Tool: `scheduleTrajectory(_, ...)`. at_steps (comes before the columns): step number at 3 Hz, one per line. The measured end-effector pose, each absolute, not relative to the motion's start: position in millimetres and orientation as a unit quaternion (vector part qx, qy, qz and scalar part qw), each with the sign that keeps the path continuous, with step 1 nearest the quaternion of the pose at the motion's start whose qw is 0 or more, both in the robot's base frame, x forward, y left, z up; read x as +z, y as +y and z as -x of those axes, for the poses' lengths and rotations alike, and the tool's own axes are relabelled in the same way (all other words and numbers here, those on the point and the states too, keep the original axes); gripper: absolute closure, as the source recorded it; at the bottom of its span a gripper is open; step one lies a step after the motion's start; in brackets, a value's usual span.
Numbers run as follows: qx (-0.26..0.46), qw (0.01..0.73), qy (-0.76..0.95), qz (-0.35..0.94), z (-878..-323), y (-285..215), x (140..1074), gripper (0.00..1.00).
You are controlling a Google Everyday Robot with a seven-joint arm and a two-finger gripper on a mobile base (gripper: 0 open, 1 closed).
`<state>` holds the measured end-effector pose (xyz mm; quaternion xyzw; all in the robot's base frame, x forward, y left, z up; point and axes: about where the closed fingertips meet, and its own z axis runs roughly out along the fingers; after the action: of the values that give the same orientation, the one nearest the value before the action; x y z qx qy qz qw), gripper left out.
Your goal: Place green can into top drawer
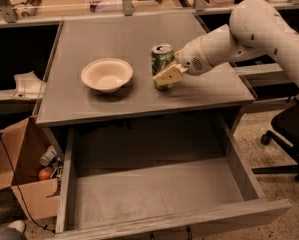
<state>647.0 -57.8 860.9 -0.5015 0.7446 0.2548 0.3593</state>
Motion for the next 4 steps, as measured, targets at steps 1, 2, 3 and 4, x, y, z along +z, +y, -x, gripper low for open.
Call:
scheduleTrajectory(1, 0.235, 0.403, 0.746, 0.475, -624.6, -77.4, 901.1, 1.00)
scheduleTrajectory(2, 0.233, 0.409, 0.745, 0.473, -626.7, -76.6, 898.0, 1.00)
scheduleTrajectory(3, 0.223, 0.429, 0.739, 0.469, -613.8, -82.1, 908.0, 1.00)
scheduleTrajectory(4, 0.211, 0.450, 0.736, 0.460, -593.7, -91.6, 921.4, 1.00)
